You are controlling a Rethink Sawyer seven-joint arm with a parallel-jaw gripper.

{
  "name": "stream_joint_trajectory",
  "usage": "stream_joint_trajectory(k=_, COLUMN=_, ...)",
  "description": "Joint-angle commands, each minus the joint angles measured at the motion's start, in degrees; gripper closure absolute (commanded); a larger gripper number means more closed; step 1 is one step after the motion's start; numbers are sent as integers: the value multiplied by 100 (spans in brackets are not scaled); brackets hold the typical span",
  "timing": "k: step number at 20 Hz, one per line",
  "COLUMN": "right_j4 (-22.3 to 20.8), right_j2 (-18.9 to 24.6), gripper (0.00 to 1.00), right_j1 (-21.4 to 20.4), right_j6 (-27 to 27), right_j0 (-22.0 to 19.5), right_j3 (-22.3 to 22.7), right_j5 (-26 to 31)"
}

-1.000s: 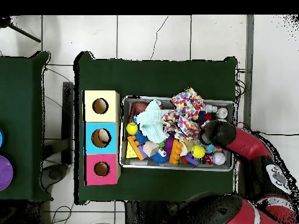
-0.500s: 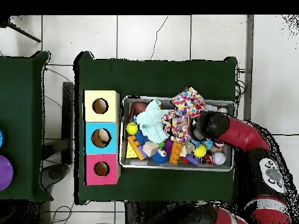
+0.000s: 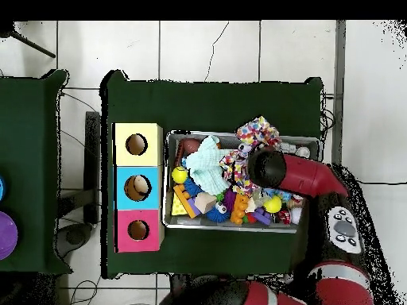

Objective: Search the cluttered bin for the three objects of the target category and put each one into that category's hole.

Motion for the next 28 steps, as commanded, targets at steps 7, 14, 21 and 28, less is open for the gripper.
stream_joint_trajectory(k=7, right_j4=-84, right_j2=-967, gripper=0, right_j1=814, right_j6=748, right_j0=672, right_j3=142, right_j5=-1401)
stream_joint_trajectory(k=14, right_j4=1, right_j2=-737, gripper=0, right_j1=656, right_j6=395, right_j0=485, right_j3=164, right_j5=-760)
stream_joint_trajectory(k=21, right_j4=153, right_j2=-821, gripper=0, right_j1=358, right_j6=323, right_j0=441, right_j3=234, right_j5=310)
stream_joint_trajectory(k=28, right_j4=72, right_j2=-407, gripper=0, right_j1=471, right_j6=-43, right_j0=-10, right_j3=-17, right_j5=693)
